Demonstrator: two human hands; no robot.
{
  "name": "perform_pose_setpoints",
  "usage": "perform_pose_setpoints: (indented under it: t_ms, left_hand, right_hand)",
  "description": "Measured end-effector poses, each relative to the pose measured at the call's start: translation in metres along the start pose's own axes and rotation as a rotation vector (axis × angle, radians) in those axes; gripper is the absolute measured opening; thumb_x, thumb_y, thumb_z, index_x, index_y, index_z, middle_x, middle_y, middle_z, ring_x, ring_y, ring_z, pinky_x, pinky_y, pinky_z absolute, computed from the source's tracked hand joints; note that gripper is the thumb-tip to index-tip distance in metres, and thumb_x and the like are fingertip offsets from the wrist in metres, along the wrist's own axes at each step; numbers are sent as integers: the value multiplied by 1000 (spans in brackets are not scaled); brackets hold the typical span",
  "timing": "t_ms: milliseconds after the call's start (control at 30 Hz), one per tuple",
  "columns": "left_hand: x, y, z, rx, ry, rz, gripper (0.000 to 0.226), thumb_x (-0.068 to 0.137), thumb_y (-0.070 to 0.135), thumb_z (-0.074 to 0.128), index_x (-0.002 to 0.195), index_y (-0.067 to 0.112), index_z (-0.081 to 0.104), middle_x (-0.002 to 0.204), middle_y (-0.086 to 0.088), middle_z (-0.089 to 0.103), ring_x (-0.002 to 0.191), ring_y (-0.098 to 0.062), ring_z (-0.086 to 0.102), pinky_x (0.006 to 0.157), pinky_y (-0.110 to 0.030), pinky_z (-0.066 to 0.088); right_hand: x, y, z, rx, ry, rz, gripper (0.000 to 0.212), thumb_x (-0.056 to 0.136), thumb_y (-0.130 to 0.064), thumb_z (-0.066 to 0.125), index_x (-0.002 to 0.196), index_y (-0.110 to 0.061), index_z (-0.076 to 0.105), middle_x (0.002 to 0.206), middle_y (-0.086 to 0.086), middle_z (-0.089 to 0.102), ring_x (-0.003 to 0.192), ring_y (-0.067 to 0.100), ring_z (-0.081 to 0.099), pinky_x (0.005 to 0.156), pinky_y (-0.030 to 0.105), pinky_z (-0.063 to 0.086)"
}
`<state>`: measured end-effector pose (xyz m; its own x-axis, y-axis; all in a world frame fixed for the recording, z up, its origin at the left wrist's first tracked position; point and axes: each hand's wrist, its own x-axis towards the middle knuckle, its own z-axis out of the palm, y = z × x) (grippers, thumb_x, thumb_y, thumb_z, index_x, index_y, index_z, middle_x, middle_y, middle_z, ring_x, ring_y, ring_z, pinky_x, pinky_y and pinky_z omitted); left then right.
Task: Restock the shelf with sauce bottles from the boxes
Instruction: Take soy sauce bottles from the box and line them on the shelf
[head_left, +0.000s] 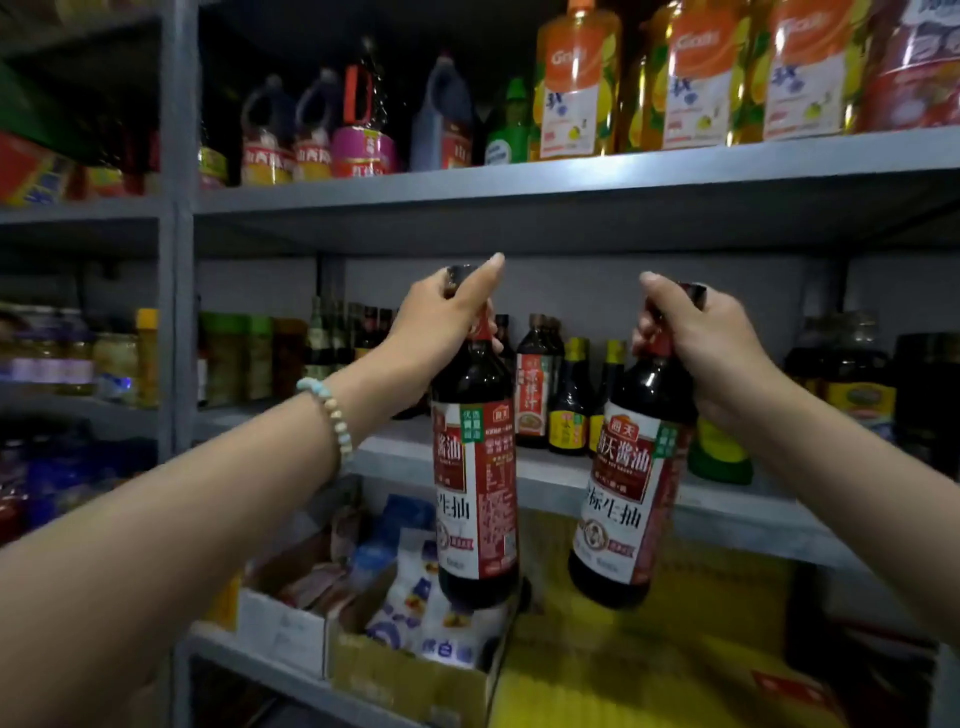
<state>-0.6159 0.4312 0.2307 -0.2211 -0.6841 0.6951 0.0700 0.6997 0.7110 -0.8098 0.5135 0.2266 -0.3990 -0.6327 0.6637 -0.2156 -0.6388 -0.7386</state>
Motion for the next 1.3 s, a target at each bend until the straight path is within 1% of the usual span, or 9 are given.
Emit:
perform_pose_setpoints:
  t_ms: [200, 300, 433, 600, 833, 933, 1067, 1167, 1300]
  left_hand:
    - [86, -22, -55, -30, -43, 64, 34, 88, 47, 57, 80, 15, 51, 64, -2, 60, 57, -17, 65, 67, -33, 56]
    - [121, -45, -71, -37, -23, 80, 33, 88, 46, 57, 79, 15, 50, 65, -2, 58, 58, -18, 64, 65, -32, 55]
    - [154, -81, -77, -58, 27, 94, 31, 88, 46, 58, 76, 18, 51, 63, -4, 59, 60, -20, 64, 68, -36, 54]
    - [184, -116, -70, -54, 101, 59, 34, 89, 45, 57, 81, 13, 51, 65, -5, 59, 57, -17, 63, 58, -26, 50]
    - [214, -160, -58, -23, 106, 38, 38, 88, 47, 57, 80, 10, 50, 72, -15, 56, 67, -28, 59, 62, -34, 45]
    - [219, -169, -55, 31, 94, 36, 39, 89, 46, 56, 77, 9, 52, 65, -9, 55, 61, -24, 56, 57, -29, 42]
    - [226, -186, -53, 52, 82, -4, 41, 89, 48, 56, 77, 8, 56, 60, -3, 53, 57, -21, 53, 53, -28, 38]
    - [231, -198, -53, 49, 80, -34, 37, 89, 47, 55, 75, 13, 52, 58, 1, 49, 53, -16, 49, 50, -27, 36]
    - [234, -210, -50, 34, 72, -41, 37, 87, 49, 57, 75, 13, 56, 64, -2, 56, 59, -19, 55, 54, -29, 40]
  right_hand:
    - [66, 4, 81, -59, 75, -48, 25, 92, -20, 55, 69, -14, 50, 59, 3, 52, 51, 14, 53, 59, 30, 48]
    - [94, 14, 107, -75, 101, -52, 23, 92, -20, 55, 71, -13, 50, 60, 4, 52, 50, 14, 53, 57, 28, 48]
    - [124, 37, 130, -137, 112, -79, 23, 93, -19, 55, 72, -12, 50, 59, 4, 52, 49, 13, 52, 52, 24, 48]
    - [158, 70, 144, -151, 82, -89, 22, 93, -18, 55, 73, -11, 51, 59, 4, 52, 46, 11, 51, 47, 20, 47]
    - [183, 119, 155, -139, 70, -48, 19, 92, -18, 59, 76, -11, 53, 61, 4, 53, 53, 14, 51, 45, 16, 46]
    - [187, 137, 159, -183, 63, -49, 23, 90, -24, 63, 76, -9, 53, 64, 7, 53, 54, 13, 53, 47, 15, 47]
    - [192, 158, 165, -205, 57, -22, 36, 88, -31, 65, 61, -13, 49, 58, 7, 51, 51, 15, 53, 56, 27, 46]
    - [193, 167, 171, -204, 83, 31, 34, 86, -35, 66, 65, -12, 52, 57, 3, 55, 51, 14, 55, 51, 22, 46]
    - [195, 173, 176, -248, 72, 45, 33, 86, -37, 66, 70, -10, 55, 58, 1, 59, 51, 11, 59, 50, 18, 48]
